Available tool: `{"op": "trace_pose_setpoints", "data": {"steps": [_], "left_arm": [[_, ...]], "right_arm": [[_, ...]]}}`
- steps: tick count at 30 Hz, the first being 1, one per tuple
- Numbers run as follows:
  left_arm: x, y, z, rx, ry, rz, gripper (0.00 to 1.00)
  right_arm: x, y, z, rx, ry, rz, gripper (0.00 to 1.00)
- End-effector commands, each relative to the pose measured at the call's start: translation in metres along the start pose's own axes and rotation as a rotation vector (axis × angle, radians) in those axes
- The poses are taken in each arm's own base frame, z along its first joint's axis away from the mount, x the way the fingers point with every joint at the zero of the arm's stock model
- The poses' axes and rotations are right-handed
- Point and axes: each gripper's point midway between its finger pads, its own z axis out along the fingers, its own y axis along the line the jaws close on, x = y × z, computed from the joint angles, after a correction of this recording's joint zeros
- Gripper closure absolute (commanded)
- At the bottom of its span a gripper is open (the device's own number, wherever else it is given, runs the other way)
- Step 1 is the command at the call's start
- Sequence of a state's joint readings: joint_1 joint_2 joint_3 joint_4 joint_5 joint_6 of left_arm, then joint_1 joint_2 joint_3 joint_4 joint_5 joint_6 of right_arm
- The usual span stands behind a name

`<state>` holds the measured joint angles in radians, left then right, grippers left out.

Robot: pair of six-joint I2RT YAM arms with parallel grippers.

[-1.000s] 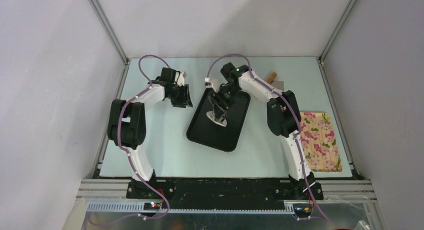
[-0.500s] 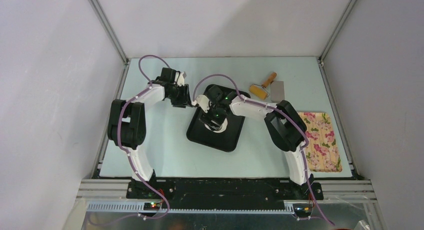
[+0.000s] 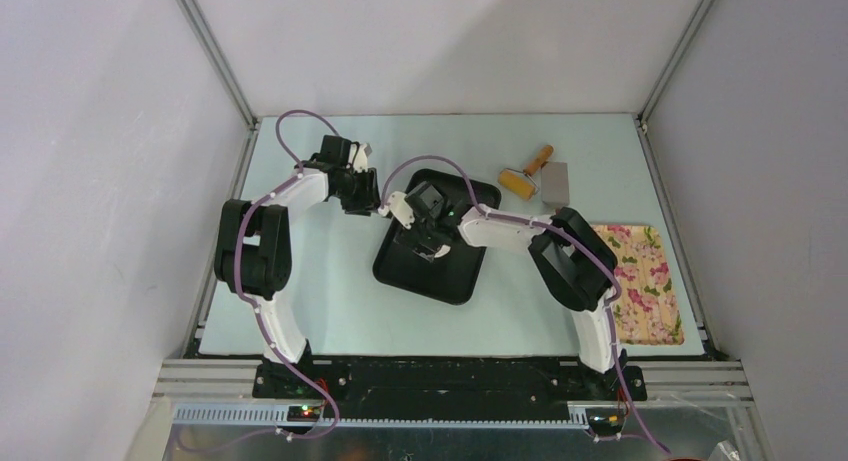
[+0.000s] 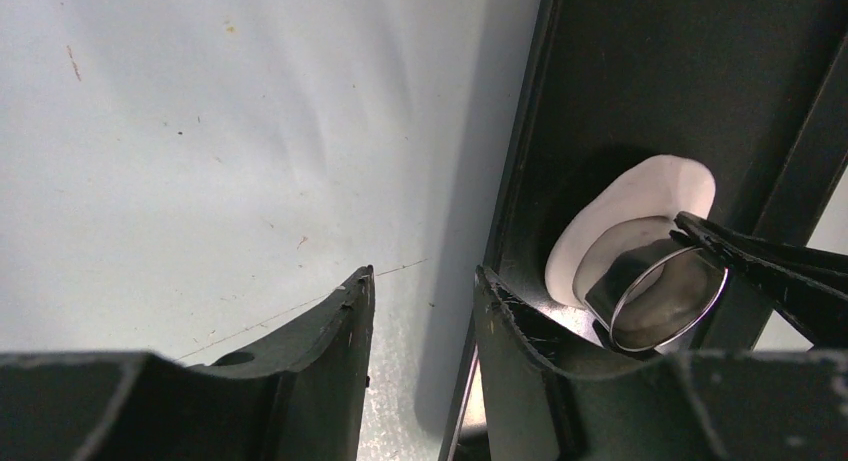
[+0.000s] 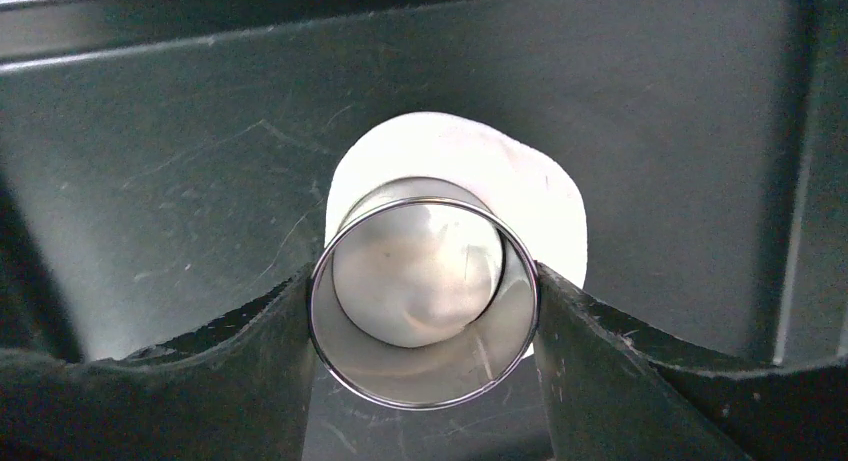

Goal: Roll out the dumpling wrappers from the dough

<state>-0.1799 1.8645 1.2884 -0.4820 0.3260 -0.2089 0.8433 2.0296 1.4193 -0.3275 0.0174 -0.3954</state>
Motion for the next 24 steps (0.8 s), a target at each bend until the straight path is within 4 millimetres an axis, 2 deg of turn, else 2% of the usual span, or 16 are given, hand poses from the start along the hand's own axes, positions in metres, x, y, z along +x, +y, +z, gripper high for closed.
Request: {"op": "trace_pose_setpoints", "data": {"steps": [1, 4, 8, 12, 14, 17, 18, 19, 20, 24], "left_arm": [[-0.013, -0.006, -0.018, 0.015, -0.060, 0.013, 0.53], [-0.014, -0.006, -0.019, 0.013, -0.063, 0.013, 0.54], [-0.013, -0.005, -0.019, 0.013, -0.063, 0.011, 0.54], [-0.013, -0.005, -0.018, 0.016, -0.060, 0.009, 0.53], [-0.013, -0.005, -0.018, 0.017, -0.058, 0.008, 0.53], [-0.013, -0.004, -0.018, 0.014, -0.059, 0.008, 0.53], [-0.013, -0.004, -0.019, 0.014, -0.060, 0.008, 0.53], [-0.013, -0.005, -0.019, 0.013, -0.062, 0.010, 0.53], [-0.013, -0.004, -0.019, 0.013, -0.062, 0.009, 0.53], [-0.013, -0.004, -0.018, 0.014, -0.059, 0.007, 0.53]], "right_arm": [[0.034, -0.022, 0.011, 0.190, 0.120, -0.092, 1.00], [0.038, -0.023, 0.012, 0.205, 0.135, -0.090, 1.00], [0.047, -0.015, 0.006, 0.149, 0.159, -0.027, 1.00], [0.060, -0.026, 0.003, 0.184, 0.203, 0.017, 1.00], [0.064, -0.019, 0.002, 0.130, 0.210, 0.040, 1.00], [0.065, 0.014, -0.004, -0.062, 0.228, 0.087, 1.00], [0.058, 0.025, -0.004, -0.139, 0.214, 0.119, 1.00], [0.064, 0.034, -0.009, -0.192, 0.249, 0.138, 1.00], [0.061, 0.044, -0.012, -0.257, 0.263, 0.170, 1.00], [0.055, 0.059, -0.017, -0.408, 0.301, 0.282, 1.00]]}}
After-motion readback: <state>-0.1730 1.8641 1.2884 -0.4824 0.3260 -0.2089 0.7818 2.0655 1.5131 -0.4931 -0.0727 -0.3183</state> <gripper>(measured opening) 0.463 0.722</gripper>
